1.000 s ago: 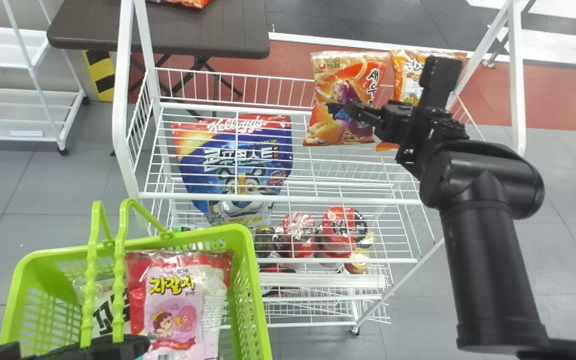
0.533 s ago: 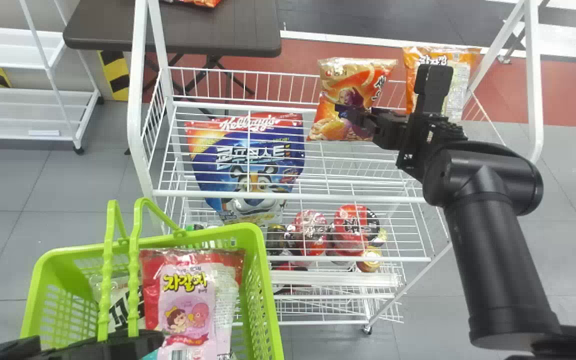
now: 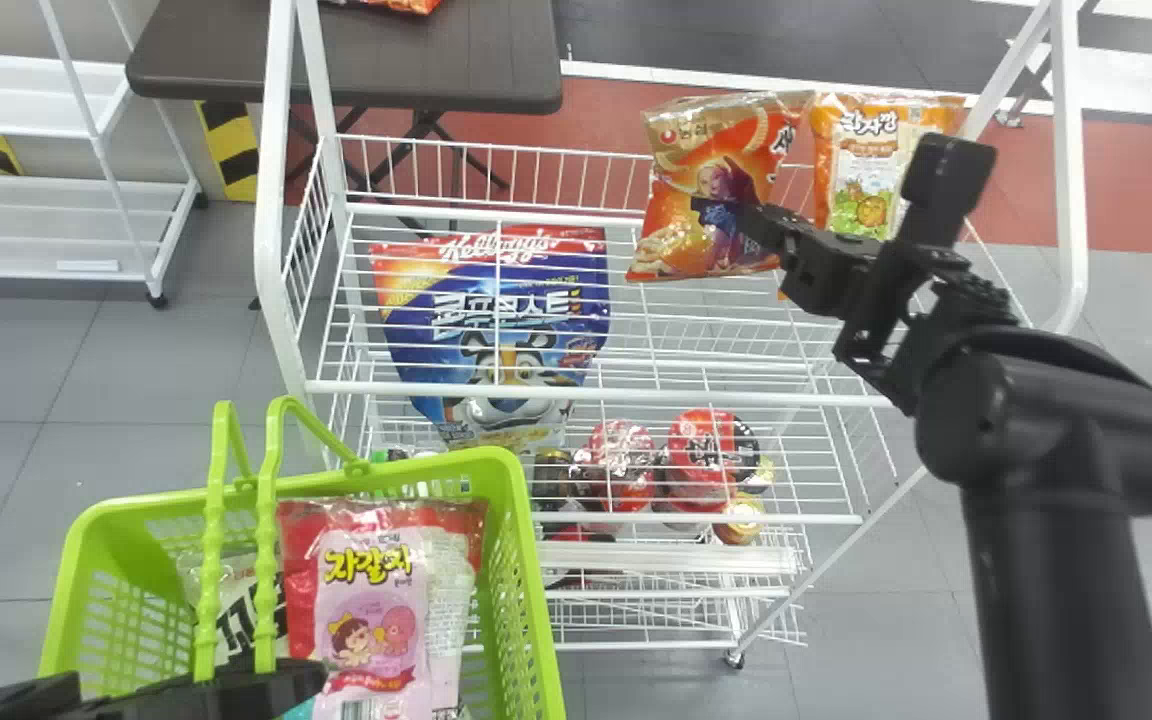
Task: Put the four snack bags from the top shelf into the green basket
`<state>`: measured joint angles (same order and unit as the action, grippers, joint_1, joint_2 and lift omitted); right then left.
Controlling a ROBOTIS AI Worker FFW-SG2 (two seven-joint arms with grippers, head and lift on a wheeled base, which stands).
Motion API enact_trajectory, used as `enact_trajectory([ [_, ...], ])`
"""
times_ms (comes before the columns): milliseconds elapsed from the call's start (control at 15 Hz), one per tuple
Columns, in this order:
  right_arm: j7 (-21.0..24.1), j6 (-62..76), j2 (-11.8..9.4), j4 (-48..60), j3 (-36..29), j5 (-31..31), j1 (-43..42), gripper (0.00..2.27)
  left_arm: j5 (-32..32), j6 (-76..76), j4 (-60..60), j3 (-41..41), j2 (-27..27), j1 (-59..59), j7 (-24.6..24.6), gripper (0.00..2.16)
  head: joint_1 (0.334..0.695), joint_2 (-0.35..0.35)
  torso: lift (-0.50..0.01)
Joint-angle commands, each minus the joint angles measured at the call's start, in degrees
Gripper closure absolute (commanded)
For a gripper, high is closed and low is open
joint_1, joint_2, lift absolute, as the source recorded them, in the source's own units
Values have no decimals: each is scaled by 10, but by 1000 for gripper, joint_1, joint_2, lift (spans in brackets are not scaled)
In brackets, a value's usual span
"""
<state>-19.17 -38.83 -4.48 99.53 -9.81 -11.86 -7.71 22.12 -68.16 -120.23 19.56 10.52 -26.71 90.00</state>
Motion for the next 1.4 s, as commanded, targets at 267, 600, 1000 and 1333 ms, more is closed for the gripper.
enact_trajectory([
  [267, -1, -293, 0, 310, 22, -76, 153, 2250, -6, 0, 2, -7, -6, 14, 6, 2148, 695, -91, 0],
  [600, -33, -513, 0, 414, 15, -190, 186, 2250, -13, -19, -2, -12, -8, 35, 6, 2148, 695, 28, 0],
  [1000, -7, -513, 1, 400, 61, -258, 122, 2250, -15, -32, -4, -26, -10, 41, 6, 2148, 695, 145, 0],
  [1333, 3, -513, 0, 365, 94, -254, 118, 2250, -18, -40, 1, -19, -16, 77, 6, 2148, 695, 192, 0],
])
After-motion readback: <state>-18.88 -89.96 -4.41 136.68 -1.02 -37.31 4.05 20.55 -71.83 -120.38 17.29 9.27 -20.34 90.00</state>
